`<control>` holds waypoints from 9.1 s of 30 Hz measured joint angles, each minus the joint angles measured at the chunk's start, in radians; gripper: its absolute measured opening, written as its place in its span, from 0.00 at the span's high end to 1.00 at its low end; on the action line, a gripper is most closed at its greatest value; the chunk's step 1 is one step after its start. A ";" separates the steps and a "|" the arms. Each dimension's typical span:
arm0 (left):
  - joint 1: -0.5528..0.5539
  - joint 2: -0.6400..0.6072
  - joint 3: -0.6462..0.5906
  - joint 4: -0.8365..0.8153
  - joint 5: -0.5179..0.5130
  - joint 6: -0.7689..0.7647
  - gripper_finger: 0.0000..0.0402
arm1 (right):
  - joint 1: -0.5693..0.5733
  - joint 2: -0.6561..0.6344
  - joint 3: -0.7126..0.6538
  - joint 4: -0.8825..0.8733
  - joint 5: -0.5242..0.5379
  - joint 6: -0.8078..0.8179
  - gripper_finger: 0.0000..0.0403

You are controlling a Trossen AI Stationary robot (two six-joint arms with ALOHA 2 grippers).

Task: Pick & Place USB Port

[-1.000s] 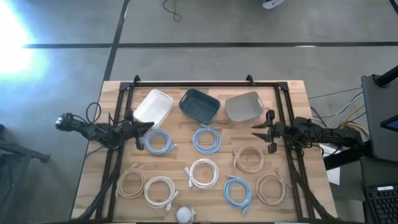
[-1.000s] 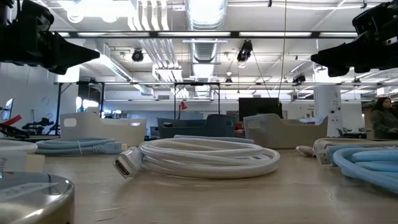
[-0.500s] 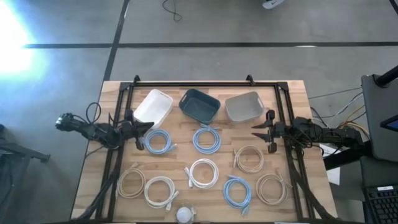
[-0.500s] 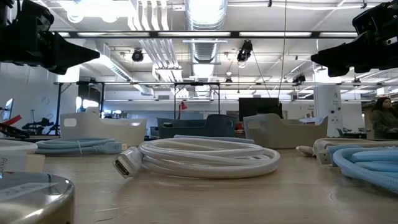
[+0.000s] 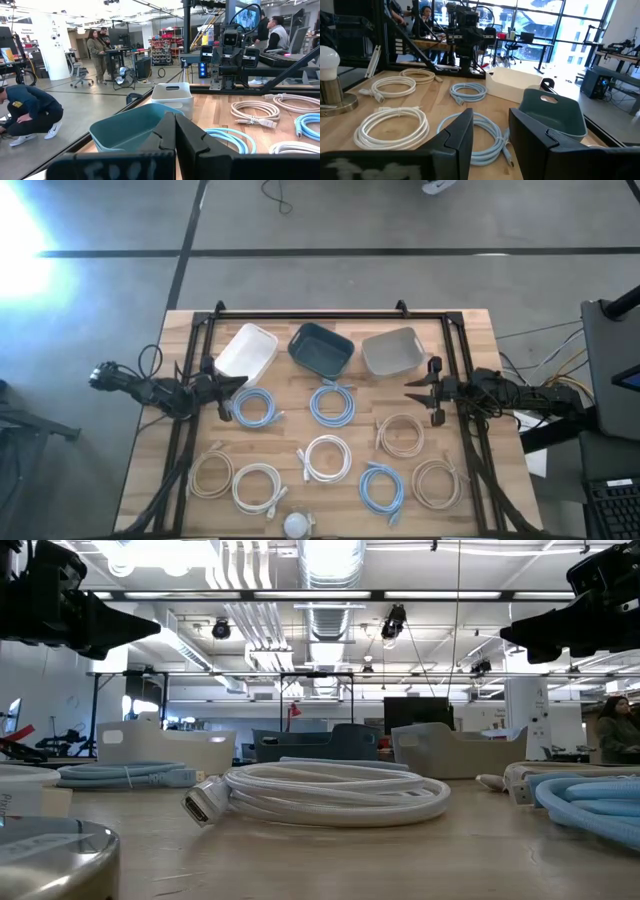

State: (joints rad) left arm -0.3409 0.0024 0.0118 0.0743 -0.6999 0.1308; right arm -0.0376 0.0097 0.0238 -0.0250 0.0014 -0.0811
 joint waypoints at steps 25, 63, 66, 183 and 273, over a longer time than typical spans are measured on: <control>0.000 0.000 0.000 0.000 -0.001 0.123 1.00 | 0.000 0.000 0.000 0.000 0.000 -0.001 0.71; 0.000 0.108 0.067 0.131 0.080 -0.107 0.67 | 0.000 0.361 0.041 0.501 0.071 0.140 0.55; 0.000 0.179 0.110 0.071 0.080 -0.146 0.58 | 0.000 0.467 0.089 0.496 0.105 0.157 0.51; 0.520 1.145 0.439 -0.209 -0.186 -0.609 0.64 | -0.047 1.217 0.756 0.136 0.237 -0.110 0.48; 0.367 1.203 0.635 -0.075 0.532 -0.866 0.60 | 0.125 1.773 1.042 -0.089 0.055 -0.058 0.97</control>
State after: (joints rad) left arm 0.0261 1.2058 0.6464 -0.0011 -0.1680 -0.7352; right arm 0.0872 1.7828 1.0656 -0.1142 0.0564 -0.1389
